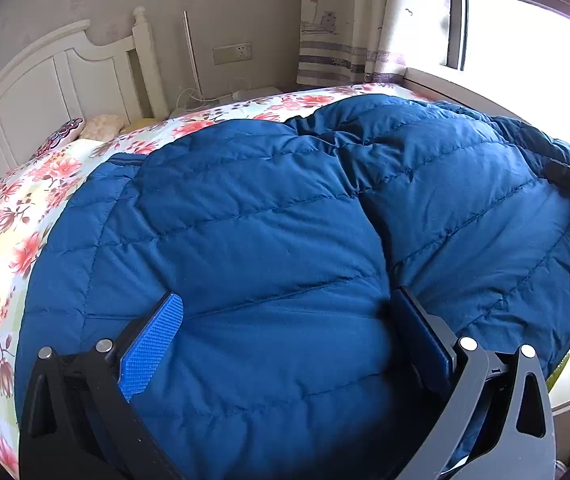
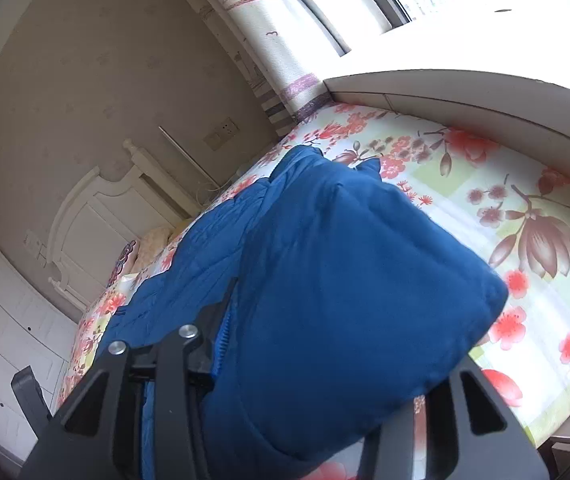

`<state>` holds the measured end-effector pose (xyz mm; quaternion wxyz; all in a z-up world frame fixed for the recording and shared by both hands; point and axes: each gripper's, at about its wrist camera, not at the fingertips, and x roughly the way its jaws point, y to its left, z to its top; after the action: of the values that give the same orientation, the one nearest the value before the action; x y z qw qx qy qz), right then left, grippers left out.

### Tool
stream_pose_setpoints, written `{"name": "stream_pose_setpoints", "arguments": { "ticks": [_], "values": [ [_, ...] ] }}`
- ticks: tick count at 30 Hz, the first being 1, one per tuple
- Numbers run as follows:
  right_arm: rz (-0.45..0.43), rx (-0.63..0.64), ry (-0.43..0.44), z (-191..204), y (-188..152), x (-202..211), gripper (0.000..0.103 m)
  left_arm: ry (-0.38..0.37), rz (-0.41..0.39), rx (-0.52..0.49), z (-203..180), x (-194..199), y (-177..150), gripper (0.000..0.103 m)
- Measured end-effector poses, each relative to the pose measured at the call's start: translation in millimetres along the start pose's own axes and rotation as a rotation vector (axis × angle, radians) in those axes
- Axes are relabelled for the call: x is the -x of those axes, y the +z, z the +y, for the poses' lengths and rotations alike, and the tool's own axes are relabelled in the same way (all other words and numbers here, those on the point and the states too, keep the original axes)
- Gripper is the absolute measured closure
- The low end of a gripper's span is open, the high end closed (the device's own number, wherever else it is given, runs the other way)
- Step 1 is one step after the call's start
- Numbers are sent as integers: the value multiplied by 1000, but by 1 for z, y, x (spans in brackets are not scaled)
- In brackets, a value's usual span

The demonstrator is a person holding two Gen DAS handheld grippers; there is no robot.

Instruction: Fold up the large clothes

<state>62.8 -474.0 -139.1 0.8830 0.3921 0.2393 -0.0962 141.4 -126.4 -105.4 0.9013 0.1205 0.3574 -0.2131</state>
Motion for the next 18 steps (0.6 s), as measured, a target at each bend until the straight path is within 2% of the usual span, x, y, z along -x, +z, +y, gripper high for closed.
{"name": "stream_pose_setpoints", "arguments": {
  "ticks": [2,7,9,11,13,15,16,18],
  "values": [
    [2,-10,-7,-2,0,-2,57,-10,-5,3,1,-1,-1,4],
    [-51,90,-63,16,-2,2,72,-39,-11,0,5,1,-2,4],
    [-89,138,-99,32,-2,6,74,-115,-3,4,17,10,-2,4],
    [-158,293,-156,73,-4,14,74,-191,-48,101,53,33,-1,4],
    [-227,469,-172,122,-12,22,74,-196,-113,227,101,58,0,4],
    [-290,646,-161,173,-29,28,74,-140,-194,351,157,89,-1,4],
    [-325,794,-139,211,-51,29,74,-104,-228,400,182,104,-3,4],
    [-339,1001,-124,258,-90,22,74,-39,-283,477,227,136,-9,4]
  ]
}}
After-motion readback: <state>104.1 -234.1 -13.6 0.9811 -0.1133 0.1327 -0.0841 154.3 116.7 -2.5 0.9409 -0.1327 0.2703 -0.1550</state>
